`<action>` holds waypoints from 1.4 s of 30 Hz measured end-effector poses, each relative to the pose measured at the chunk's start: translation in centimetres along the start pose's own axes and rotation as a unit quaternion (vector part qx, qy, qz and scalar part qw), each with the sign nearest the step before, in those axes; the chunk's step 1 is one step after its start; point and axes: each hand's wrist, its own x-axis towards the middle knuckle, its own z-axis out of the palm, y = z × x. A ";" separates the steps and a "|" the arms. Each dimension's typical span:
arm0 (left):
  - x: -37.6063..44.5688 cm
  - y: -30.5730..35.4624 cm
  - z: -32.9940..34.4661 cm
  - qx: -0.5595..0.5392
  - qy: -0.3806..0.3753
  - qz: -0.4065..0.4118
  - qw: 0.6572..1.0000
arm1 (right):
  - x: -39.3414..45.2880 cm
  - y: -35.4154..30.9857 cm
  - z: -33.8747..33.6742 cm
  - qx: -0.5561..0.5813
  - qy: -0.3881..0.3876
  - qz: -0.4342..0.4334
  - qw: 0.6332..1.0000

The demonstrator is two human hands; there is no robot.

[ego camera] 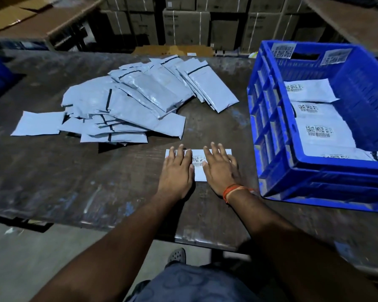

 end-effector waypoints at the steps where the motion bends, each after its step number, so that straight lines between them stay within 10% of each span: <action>1: 0.0 -0.1 0.0 0.006 -0.008 -0.006 1.000 | 0.0 0.0 0.2 -0.016 -0.009 -0.004 1.000; 15: -0.6 -1.8 -0.7 0.022 -0.070 -0.052 0.996 | -0.4 0.5 0.4 -0.027 -0.038 0.047 0.998; 26: 0.9 0.9 -3.8 -0.192 -0.012 -0.316 0.929 | -1.2 -1.8 -2.4 0.151 0.023 0.248 0.957; 30: 1.7 -1.8 -3.2 -0.313 0.025 -0.331 0.890 | -0.3 -0.6 -2.4 0.325 0.034 0.286 0.901; 34: 1.7 -3.1 -4.3 -0.525 0.014 -0.325 0.786 | 0.4 -0.4 -3.2 0.562 0.024 0.309 0.767; 42: 3.2 -6.3 -7.0 -0.584 0.048 -0.355 0.728 | 2.5 -2.7 -5.0 0.718 -0.025 0.266 0.643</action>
